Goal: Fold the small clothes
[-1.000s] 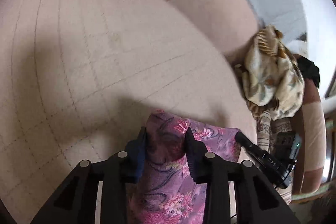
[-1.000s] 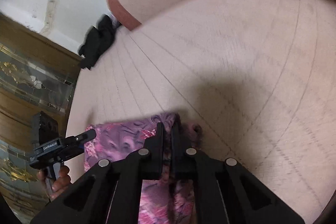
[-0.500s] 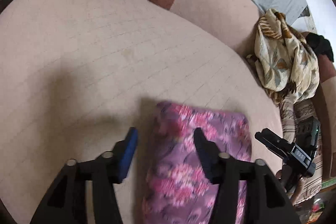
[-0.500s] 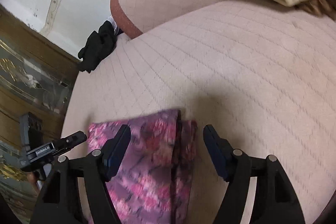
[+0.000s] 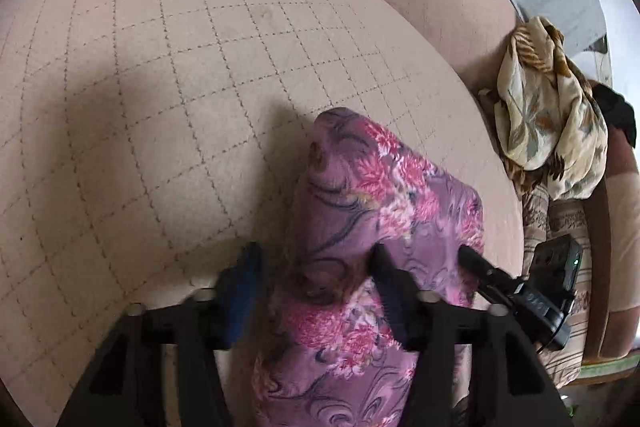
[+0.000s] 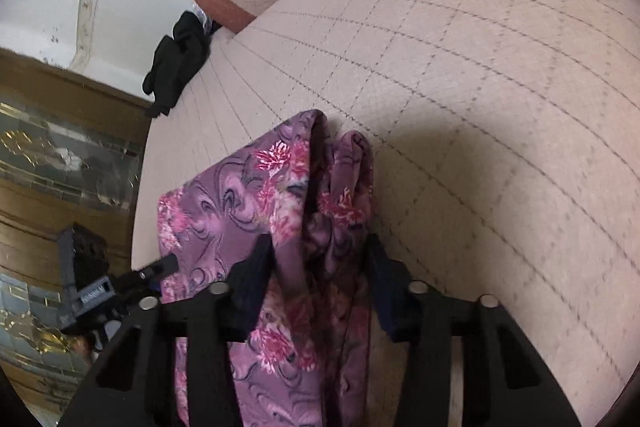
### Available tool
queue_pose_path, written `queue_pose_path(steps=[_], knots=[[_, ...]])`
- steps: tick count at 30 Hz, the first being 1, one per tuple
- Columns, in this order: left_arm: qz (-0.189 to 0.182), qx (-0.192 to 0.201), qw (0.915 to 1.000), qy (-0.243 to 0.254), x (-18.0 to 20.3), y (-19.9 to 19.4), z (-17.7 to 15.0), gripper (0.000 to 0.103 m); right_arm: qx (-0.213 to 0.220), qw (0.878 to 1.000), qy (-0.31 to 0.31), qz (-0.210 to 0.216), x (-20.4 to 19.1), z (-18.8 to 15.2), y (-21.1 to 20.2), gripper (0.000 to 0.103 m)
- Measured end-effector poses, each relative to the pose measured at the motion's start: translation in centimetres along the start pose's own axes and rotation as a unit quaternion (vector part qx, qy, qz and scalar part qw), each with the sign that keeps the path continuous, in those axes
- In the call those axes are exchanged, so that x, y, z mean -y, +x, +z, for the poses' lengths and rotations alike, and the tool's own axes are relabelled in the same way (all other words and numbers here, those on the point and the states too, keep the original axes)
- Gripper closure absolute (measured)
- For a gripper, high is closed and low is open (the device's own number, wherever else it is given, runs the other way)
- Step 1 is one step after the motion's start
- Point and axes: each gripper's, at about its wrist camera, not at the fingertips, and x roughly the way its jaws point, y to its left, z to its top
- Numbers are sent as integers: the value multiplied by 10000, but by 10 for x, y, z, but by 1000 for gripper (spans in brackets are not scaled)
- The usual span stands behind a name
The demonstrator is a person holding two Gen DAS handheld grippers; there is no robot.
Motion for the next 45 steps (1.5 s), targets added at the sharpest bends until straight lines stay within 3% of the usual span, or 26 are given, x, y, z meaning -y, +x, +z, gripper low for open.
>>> queue_pose_path(steps=[2,4,6,9,11,13,16,18,23,25,29,30,31,32,33,36,40,42,45], knots=[[-1,146,9999,76,6,-11,-4,74,80,9999,-118,33,-7,-1,-9,81],[88,256,9991,317,12,-14,-6,74,180,9989,-385,-172,-18,-1,-12,82],[140,144,9996,180,4,-5,-4,73,68,9988,-383,-310,-12,-4,-5,82],[232,83,9993,289,5,-4,-2,59,-94,9994,-251,-223,-5,-3,1,77],[343,72,9988,333,8,-10,-8,55,-147,9995,-194,-209,-8,-7,-10,63],[502,102,9975,479,11,-17,-18,50,-63,9995,-215,-217,-11,-21,-26,57],[640,246,9955,651,6,-36,-55,41,-63,9999,-65,107,-8,-59,-45,52],[624,185,9960,613,-2,-43,-91,41,-162,9995,69,267,-3,-85,-48,51],[564,228,9965,566,-13,-59,-149,41,-181,9997,72,138,-7,-151,-66,51],[564,200,9967,550,-15,-65,-164,46,-172,9998,41,-3,-11,-175,-75,51],[632,362,9962,478,-22,-70,-186,58,-106,9997,50,-213,-8,-205,-86,65],[692,399,9954,521,-20,-70,-187,70,-107,9996,64,-259,-7,-209,-87,68],[699,388,9953,544,-18,-67,-187,81,-99,9993,36,-366,-6,-212,-88,78],[713,377,9952,548,-18,-67,-186,84,-112,9988,-14,-471,-3,-213,-87,90],[711,395,9953,526,-16,-69,-186,94,-134,9988,-21,-464,-3,-213,-86,90],[759,923,9917,480,-17,-96,-195,95,36,9970,-254,-725,-16,-220,-102,93],[1211,668,9890,519,-26,-74,-198,95,-69,9949,-359,-944,-14,-224,-89,92],[1445,798,9830,799,-15,-76,-201,94,-49,9965,-298,-780,-11,-219,-89,91],[1731,871,9760,989,-8,-76,-208,88,-58,9992,30,-402,-1,-220,-95,82]])
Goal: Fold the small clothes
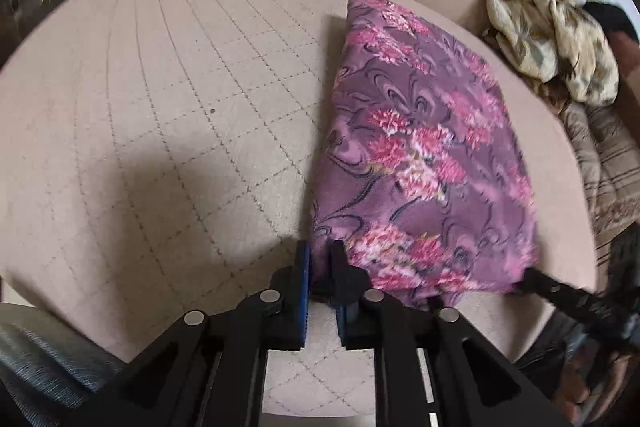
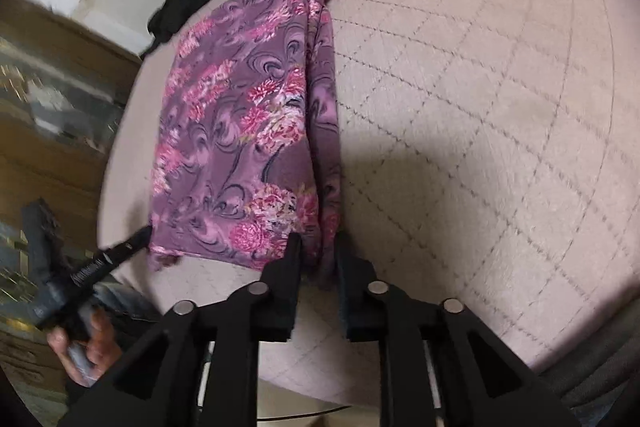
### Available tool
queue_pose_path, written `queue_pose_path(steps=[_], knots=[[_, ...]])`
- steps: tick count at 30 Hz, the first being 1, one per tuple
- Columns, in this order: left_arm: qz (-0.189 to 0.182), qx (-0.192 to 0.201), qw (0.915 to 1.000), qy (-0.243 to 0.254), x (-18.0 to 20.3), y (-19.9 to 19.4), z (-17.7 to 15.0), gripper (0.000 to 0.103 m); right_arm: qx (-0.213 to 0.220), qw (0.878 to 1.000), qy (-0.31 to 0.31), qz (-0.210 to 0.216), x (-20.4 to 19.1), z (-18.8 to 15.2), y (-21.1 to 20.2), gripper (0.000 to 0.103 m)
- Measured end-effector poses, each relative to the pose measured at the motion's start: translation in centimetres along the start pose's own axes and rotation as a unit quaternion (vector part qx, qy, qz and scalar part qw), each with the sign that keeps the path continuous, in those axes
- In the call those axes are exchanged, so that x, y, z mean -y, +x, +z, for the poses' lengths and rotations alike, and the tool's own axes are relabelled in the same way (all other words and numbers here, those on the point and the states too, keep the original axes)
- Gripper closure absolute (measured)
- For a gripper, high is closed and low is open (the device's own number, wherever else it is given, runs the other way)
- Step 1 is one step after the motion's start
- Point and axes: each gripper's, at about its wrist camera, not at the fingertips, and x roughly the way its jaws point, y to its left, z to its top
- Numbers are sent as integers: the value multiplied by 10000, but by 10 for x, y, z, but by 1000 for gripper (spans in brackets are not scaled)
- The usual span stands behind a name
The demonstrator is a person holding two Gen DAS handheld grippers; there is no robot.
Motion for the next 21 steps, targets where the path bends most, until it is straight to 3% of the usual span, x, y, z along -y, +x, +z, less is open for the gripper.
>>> queue_pose_path(steps=[2,4,5,7,11,16,21], knots=[[282,108,9995,70,3,-4,-6,72,29,9997,192,113,5,-3,-7,70],[610,218,9977,174,6,-8,-15,49,99,9996,265,75,6,-10,-16,54],[727,271,9967,229,9,-12,-22,47,130,9996,257,27,5,-15,-19,44],[807,239,9959,329,13,-16,-34,40,189,9994,181,-207,2,-29,-26,34],[912,422,9936,508,27,-38,-56,36,124,9978,45,-651,-11,-50,-33,34],[753,935,9915,511,34,-91,-82,22,249,9921,-315,-1187,-39,-76,-60,34],[803,1370,9856,588,42,-141,-99,21,614,9848,-806,-1413,-81,-100,-107,34]])
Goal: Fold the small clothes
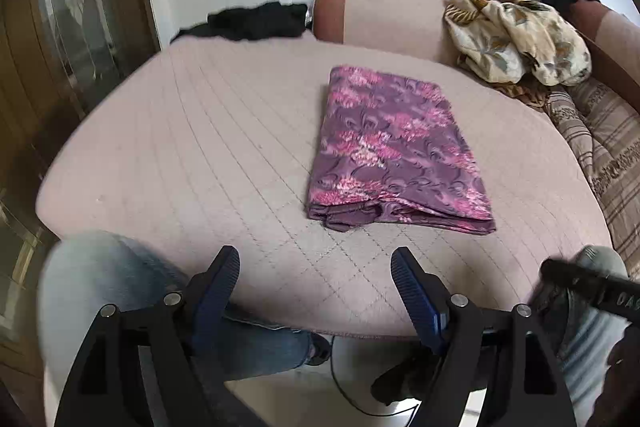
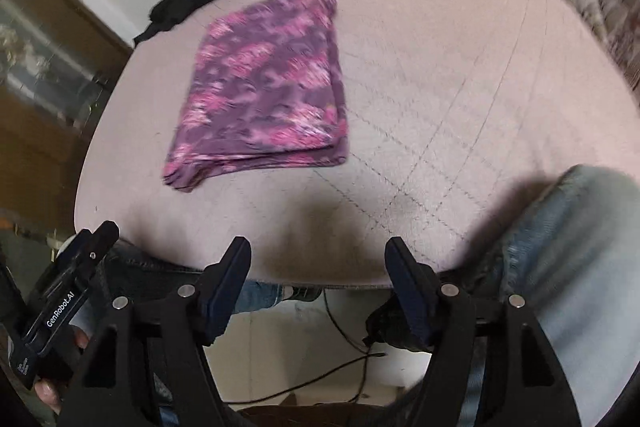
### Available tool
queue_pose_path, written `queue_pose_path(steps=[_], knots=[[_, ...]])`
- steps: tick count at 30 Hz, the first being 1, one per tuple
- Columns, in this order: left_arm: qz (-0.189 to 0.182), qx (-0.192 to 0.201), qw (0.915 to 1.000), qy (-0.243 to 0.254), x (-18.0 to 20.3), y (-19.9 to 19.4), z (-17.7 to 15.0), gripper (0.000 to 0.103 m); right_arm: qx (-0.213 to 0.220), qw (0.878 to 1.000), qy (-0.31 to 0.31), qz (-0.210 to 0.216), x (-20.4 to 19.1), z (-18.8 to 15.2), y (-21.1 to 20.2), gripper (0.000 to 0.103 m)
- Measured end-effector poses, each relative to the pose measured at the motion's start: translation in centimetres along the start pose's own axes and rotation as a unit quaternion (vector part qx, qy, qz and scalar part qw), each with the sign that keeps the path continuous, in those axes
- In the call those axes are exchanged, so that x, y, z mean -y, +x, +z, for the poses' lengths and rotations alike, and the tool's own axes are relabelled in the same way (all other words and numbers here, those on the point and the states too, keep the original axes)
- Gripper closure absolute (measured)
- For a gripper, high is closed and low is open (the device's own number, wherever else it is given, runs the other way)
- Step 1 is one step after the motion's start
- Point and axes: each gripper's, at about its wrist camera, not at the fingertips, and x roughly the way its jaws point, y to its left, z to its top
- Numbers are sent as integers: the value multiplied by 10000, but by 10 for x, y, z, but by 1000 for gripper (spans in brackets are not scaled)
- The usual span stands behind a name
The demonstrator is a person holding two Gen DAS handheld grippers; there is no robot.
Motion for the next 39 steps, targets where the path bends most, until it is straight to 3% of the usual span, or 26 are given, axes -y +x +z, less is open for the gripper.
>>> queue_pose_path(steps=[2,5,9,13,22,39], knots=[[154,44,9999,34,1,-18,6,21,298,9995,-105,-78,-10,1,-27,34],[53,85,9999,-20,0,-45,13,20,706,9972,-211,-153,-23,4,-62,31],[-25,359,9993,-87,-1,-84,28,12,1244,9903,-416,-452,-43,9,-109,27],[37,718,9974,-43,2,-119,37,10,1536,9855,-539,-488,-56,6,-138,25],[21,1125,9936,137,13,-159,37,5,1807,9806,-639,-400,-65,-1,-162,24],[66,1053,9942,216,17,-162,34,5,1826,9794,-787,-355,-70,-5,-164,24]])
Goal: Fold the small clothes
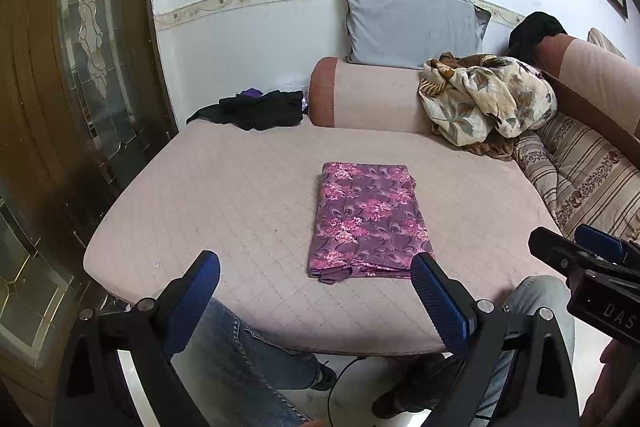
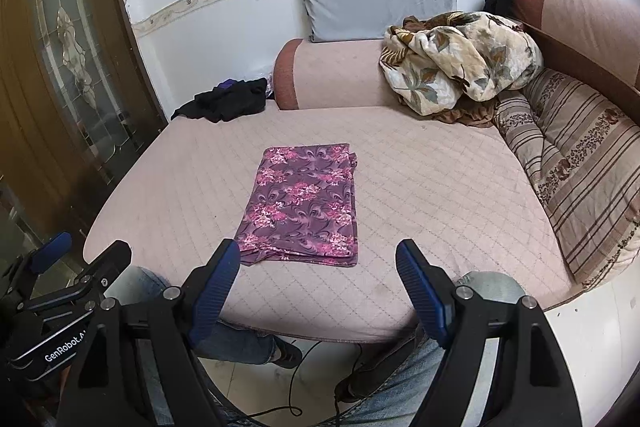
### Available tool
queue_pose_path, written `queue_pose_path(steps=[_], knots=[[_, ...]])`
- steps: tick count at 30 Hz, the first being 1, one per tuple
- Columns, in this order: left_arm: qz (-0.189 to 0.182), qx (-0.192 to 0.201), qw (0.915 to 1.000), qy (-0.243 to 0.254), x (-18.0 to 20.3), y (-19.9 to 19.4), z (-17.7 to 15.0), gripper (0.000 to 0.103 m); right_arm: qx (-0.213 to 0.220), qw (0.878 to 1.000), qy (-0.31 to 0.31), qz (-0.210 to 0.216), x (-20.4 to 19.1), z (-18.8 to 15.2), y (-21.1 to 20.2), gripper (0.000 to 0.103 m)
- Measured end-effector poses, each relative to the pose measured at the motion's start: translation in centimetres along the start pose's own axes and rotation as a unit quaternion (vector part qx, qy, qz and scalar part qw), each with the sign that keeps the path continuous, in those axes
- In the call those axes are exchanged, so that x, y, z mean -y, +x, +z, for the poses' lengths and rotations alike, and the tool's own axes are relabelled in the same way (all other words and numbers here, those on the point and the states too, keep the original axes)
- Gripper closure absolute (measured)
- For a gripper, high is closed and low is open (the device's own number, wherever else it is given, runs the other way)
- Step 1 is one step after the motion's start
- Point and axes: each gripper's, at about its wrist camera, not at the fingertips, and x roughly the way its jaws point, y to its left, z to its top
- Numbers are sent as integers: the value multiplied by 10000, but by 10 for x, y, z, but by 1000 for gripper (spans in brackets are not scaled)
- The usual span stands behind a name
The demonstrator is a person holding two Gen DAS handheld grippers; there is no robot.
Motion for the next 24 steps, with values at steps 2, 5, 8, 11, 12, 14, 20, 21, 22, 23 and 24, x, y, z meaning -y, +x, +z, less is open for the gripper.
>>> queue_pose_path(steps=[2,5,8,11,12,14,20,21,22,23,24], knots=[[6,-33,10000,12,0,4,0,5,-21,10000,3,-14,0,0,2,24],[31,-164,9999,29,0,12,1,5,-73,10000,37,-14,1,-1,7,24],[44,-256,9997,39,0,20,1,5,-148,9999,59,-27,3,-1,13,24],[47,-326,9995,-7,-1,26,1,5,-205,9998,39,-45,5,1,19,24],[47,-343,9994,-25,-2,28,2,5,-212,9998,32,-45,5,2,20,24],[54,-367,9993,-35,-2,31,3,5,-233,9997,19,-44,4,4,22,24],[110,-417,9991,-45,-1,37,6,5,-273,9996,-40,-16,0,11,31,24],[109,-430,9990,-52,-1,39,6,5,-282,9996,-41,-11,-1,11,32,24],[112,-442,9989,-61,-2,40,7,5,-294,9996,-46,-6,-2,12,34,24],[115,-438,9989,-71,-2,41,7,5,-299,9995,-48,-14,-3,12,35,24],[118,-422,9990,-63,-1,43,7,5,-309,9995,-51,-18,-3,13,37,24]])
